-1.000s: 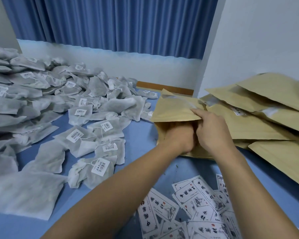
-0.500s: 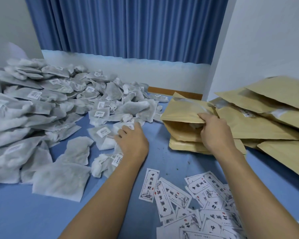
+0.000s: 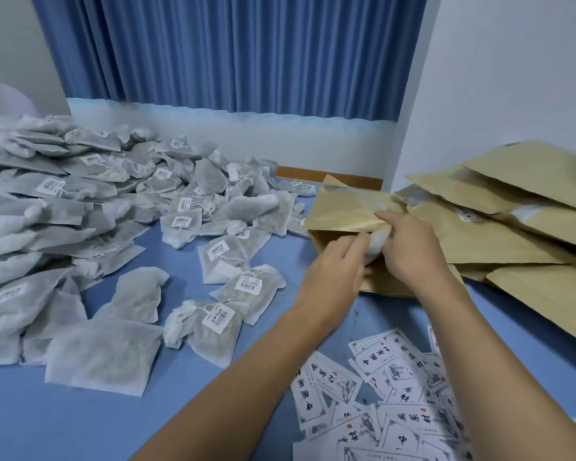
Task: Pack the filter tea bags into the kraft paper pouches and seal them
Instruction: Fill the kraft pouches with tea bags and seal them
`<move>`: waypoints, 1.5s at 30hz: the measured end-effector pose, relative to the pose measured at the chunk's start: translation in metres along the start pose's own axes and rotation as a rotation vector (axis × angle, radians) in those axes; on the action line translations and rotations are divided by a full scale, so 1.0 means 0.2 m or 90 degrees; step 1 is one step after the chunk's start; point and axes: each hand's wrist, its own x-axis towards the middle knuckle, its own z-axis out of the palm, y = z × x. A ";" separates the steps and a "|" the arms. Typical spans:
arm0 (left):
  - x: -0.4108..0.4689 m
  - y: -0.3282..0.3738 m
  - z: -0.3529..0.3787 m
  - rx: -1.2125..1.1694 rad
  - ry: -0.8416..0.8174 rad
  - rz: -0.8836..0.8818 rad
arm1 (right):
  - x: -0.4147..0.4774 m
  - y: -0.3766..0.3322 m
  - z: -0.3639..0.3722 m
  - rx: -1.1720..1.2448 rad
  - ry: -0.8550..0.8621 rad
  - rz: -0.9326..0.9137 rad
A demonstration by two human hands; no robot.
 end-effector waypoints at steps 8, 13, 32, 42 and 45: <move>0.48 0.00 0.13 -0.016 -0.154 -0.347 | 0.00 0.01 0.02 0.000 0.021 -0.033; 0.33 0.02 0.10 -0.168 -0.068 -0.332 | 0.01 0.03 0.03 -0.040 0.047 -0.003; -0.21 -0.13 -0.26 0.151 -0.111 -0.454 | -0.04 -0.02 0.04 -0.070 0.029 0.031; -0.06 0.16 -0.13 0.025 -0.024 -0.102 | -0.02 -0.01 0.02 -0.012 0.012 0.005; 0.10 0.13 -0.05 0.087 -0.151 -0.177 | -0.01 -0.01 -0.01 0.050 0.040 -0.006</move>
